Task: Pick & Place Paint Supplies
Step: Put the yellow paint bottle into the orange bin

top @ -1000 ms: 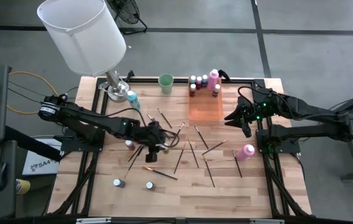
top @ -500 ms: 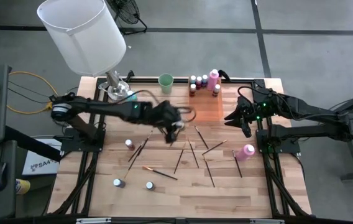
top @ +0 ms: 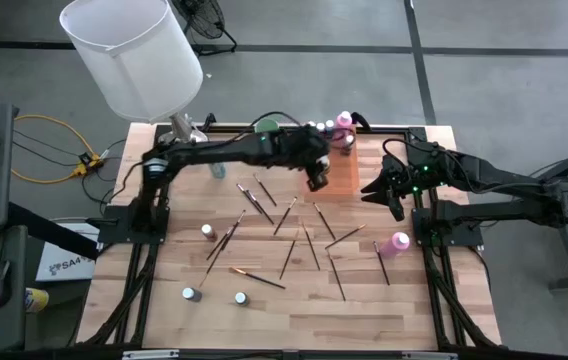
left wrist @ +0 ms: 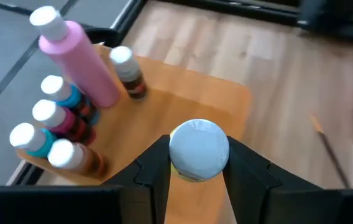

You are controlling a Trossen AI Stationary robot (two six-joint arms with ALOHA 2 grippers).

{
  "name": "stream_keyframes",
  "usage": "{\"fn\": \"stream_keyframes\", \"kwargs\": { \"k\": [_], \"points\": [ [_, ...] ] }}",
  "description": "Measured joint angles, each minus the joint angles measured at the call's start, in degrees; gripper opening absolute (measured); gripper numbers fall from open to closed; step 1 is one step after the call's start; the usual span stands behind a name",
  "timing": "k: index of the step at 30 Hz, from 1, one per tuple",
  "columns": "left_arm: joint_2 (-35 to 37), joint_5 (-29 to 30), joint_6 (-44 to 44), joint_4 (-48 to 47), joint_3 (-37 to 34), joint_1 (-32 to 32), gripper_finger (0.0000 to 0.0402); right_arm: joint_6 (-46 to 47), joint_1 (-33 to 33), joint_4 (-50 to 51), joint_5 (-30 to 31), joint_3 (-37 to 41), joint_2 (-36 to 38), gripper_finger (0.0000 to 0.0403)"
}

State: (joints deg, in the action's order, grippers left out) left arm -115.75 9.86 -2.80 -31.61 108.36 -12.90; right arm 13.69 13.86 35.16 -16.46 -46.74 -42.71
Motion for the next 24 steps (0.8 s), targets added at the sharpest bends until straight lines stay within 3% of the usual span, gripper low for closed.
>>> {"fn": "stream_keyframes", "kwargs": {
  "k": [8,24],
  "points": [
    [-7.81,0.99,-0.44,-3.26,6.45,-4.59,0.0120,0.00,0.01,0.00,0.00,0.00,-0.01,0.0113],
    [-13.26,0.27,5.64,4.13,6.51,-8.63,0.0120,0.00,0.00,-0.02,-0.01,0.00,-0.01,0.0113]
  ]
}}
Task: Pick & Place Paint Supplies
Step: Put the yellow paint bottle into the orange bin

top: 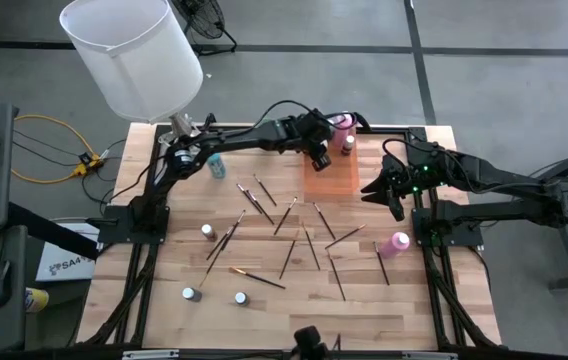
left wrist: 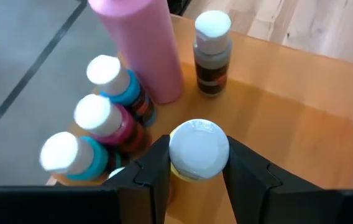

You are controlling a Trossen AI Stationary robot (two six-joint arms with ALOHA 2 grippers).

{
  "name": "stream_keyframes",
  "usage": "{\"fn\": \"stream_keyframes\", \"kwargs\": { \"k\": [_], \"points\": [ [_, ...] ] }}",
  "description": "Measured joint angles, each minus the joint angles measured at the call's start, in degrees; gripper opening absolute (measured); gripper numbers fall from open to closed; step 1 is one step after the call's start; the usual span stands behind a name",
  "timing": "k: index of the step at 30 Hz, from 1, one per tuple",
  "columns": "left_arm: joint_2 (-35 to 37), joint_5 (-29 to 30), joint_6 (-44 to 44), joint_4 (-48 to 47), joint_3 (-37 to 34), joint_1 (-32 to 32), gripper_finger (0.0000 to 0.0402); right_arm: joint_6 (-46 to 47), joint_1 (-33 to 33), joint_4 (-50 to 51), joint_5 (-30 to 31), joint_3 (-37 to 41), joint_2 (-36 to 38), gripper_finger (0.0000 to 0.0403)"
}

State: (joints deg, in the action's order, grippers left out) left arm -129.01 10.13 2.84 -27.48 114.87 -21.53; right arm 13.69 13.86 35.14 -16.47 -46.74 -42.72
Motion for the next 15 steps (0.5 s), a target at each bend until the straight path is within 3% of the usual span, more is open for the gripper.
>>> {"fn": "stream_keyframes", "kwargs": {
  "k": [15],
  "points": [
    [-1.18,0.71,0.38,0.69,-0.02,-1.22,0.0120,0.02,-0.01,0.00,0.00,-0.02,0.02,0.0113]
  ]
}}
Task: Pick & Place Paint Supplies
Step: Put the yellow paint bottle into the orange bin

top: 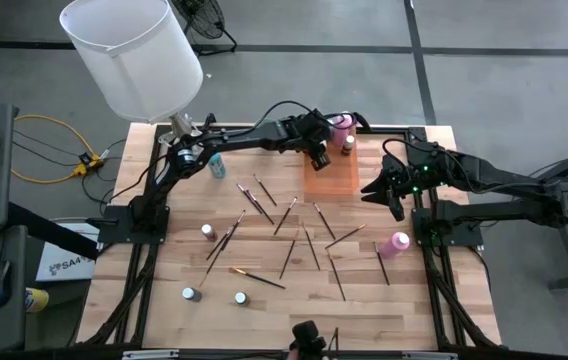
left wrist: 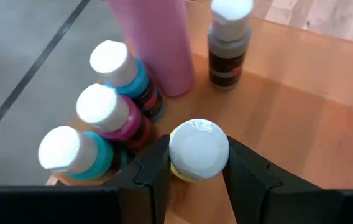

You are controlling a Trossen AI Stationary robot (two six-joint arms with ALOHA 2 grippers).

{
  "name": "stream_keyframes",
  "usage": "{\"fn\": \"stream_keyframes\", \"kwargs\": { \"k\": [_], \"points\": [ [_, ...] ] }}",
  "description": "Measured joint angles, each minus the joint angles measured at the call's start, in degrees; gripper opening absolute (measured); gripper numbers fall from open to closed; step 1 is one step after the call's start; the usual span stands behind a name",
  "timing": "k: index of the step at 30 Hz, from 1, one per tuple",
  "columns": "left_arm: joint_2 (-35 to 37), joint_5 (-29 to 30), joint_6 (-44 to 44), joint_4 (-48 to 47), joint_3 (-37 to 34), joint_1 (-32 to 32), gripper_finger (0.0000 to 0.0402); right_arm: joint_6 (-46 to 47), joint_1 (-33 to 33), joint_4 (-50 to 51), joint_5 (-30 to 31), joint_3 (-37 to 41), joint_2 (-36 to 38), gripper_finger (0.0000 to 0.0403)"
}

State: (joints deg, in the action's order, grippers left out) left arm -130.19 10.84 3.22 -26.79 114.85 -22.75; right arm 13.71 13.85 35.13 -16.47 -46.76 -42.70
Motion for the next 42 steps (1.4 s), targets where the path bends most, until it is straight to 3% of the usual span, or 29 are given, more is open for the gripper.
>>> {"fn": "stream_keyframes", "kwargs": {
  "k": [42],
  "points": [
    [-2.08,-1.11,1.20,-0.17,0.04,-0.93,0.0131,-0.01,0.00,-0.02,0.00,0.02,-0.02,0.0113]
  ]
}}
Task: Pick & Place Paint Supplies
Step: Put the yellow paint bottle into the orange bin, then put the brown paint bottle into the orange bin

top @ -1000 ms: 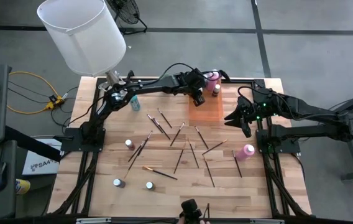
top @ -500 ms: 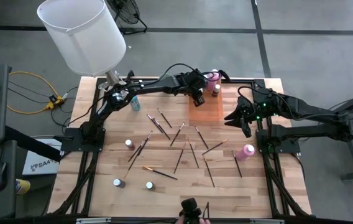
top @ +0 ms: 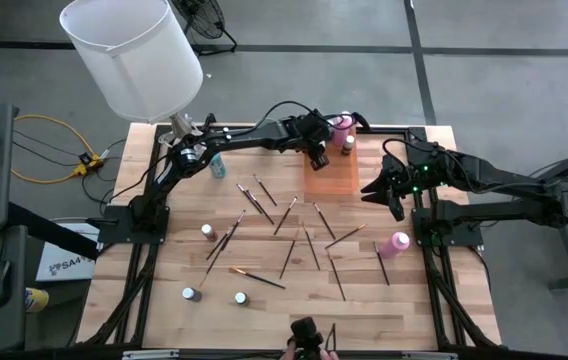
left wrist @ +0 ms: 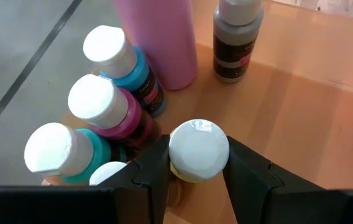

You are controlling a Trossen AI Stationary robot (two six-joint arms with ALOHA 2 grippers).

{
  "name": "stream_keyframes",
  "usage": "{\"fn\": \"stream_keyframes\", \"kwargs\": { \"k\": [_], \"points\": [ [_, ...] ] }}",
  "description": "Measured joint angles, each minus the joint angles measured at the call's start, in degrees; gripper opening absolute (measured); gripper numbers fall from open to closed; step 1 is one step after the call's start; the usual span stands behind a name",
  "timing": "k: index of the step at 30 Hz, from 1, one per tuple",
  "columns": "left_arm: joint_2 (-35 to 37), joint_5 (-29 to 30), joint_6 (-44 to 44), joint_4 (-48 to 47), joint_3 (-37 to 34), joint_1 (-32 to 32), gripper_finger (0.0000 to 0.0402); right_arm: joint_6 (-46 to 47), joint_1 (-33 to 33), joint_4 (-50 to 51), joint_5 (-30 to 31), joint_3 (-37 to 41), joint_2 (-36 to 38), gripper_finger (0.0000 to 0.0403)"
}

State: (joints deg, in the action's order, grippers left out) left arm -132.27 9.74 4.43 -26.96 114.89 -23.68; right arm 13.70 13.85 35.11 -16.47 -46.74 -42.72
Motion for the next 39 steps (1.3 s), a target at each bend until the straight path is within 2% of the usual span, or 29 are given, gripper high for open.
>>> {"fn": "stream_keyframes", "kwargs": {
  "k": [7,11,19,39],
  "points": [
    [-0.24,0.09,0.13,-0.66,-0.16,0.02,0.0191,-0.01,0.01,0.01,0.00,0.00,0.00,0.0113],
    [-0.28,0.00,0.11,-0.46,-0.20,0.02,0.0209,-0.01,0.01,0.00,0.00,0.00,0.00,0.0113],
    [-0.28,0.31,0.33,-0.23,-0.14,0.02,0.0211,0.00,0.01,0.00,0.00,0.00,0.00,0.0113],
    [-0.02,0.50,1.59,-6.71,9.49,0.02,0.0212,-0.01,0.00,0.01,0.00,0.00,0.00,0.0113]
  ]
}}
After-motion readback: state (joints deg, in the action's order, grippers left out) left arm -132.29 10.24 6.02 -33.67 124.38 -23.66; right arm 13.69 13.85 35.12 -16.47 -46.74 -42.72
